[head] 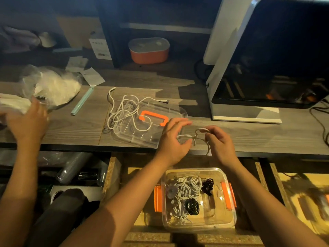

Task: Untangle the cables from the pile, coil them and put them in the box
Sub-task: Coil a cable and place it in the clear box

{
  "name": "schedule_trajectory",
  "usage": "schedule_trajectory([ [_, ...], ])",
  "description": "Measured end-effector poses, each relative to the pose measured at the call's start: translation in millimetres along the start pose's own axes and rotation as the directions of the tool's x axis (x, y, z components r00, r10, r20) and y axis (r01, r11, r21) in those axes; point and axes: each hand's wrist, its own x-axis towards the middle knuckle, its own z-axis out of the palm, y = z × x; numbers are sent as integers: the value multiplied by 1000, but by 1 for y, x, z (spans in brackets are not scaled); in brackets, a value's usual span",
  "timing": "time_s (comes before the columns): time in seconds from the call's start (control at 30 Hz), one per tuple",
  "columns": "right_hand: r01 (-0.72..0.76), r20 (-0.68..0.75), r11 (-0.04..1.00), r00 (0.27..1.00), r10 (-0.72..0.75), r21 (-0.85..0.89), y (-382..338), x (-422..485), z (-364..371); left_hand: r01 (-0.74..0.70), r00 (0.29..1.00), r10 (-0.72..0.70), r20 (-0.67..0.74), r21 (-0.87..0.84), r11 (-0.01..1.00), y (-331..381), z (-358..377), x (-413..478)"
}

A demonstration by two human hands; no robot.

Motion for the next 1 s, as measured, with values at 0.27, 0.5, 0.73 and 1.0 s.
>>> schedule_trajectory([
  [0.27,101,19,991,995,-100,-84,-19,3,0,276,890,-253,380,-5,961,-1,-3,19],
  [0.5,66,-52,946,995,-87,-318,-20,10,-8,359,786,-359,503,101,928,-4,-20,12],
  [0.73,42,28,786,999,-31,-617,-12,11,-3,411,649,-509,565,302,860,-2,-31,18],
  [1.0,17,165,732,978,130,-681,-17,-4,17,364,876,-235,421,-257,895,42,-11,23],
])
